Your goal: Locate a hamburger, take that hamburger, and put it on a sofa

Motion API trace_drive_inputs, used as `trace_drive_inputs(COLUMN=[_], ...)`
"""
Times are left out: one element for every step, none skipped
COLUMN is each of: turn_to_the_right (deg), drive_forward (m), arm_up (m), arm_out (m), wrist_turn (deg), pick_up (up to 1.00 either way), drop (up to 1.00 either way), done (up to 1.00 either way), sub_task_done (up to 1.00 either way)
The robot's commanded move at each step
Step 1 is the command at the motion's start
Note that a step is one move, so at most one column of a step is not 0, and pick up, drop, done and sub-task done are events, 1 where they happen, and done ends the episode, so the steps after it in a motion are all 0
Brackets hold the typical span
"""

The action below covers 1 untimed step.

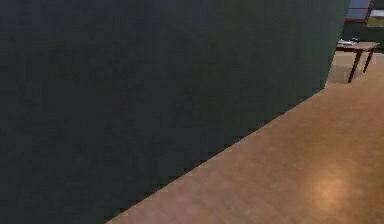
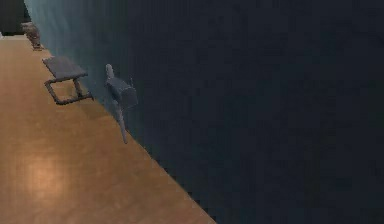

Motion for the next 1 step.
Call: trace_drive_inputs(turn_to_the_right=[-45.0], drive_forward=[0.0], arm_up=[0.0], arm_out=[0.0], wrist_turn=[0.0], pick_up=[0.0], drop=[0.0], done=[0.0], sub_task_done=[0.0])
